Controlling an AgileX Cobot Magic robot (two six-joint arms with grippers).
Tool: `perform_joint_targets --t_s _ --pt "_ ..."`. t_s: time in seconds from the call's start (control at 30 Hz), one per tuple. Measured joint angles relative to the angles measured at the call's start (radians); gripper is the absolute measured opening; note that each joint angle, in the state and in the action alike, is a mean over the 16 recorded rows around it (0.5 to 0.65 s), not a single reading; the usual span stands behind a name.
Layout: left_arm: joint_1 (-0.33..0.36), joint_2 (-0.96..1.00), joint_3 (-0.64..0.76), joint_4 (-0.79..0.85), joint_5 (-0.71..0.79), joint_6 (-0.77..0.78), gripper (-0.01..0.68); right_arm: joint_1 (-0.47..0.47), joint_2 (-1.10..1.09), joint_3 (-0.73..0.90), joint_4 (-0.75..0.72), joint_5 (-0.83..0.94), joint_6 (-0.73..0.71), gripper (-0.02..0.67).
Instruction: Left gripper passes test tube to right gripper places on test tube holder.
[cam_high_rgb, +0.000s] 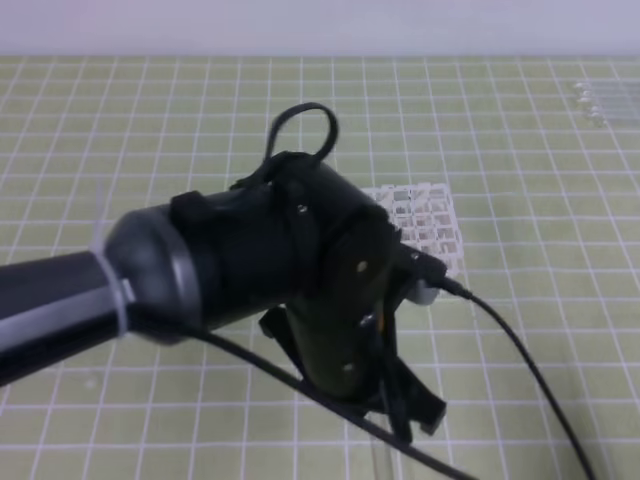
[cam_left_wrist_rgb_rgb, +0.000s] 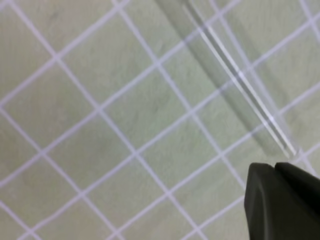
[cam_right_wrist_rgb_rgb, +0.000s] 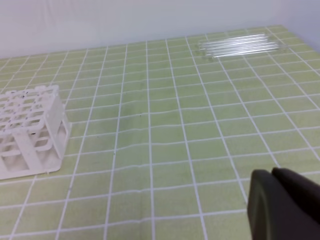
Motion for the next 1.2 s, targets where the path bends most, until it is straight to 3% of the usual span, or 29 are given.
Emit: perform_joint_targets --t_s 0.27,0.67,0.8,1.2 --pt "-0.014 0.091 -0.071 -0.018 -0.002 -0.137 0.069 0.000 0.001 0.000 0.000 0.000 0.000 -0.018" --pt "-0.017 0.165 -0.085 -0.076 -0.018 -0.317 0.307 0.000 0.002 -0.001 0.000 0.000 0.000 -0.018" --pt "-0.026 0.179 -0.085 -0.086 -0.026 -0.344 0.351 0.000 0.002 0.000 0.000 0.000 0.000 -0.018" --pt "-0.069 0.227 -0.084 -0.092 -0.051 -0.404 0.377 0.000 0.003 0.000 0.000 0.000 0.000 -0.018"
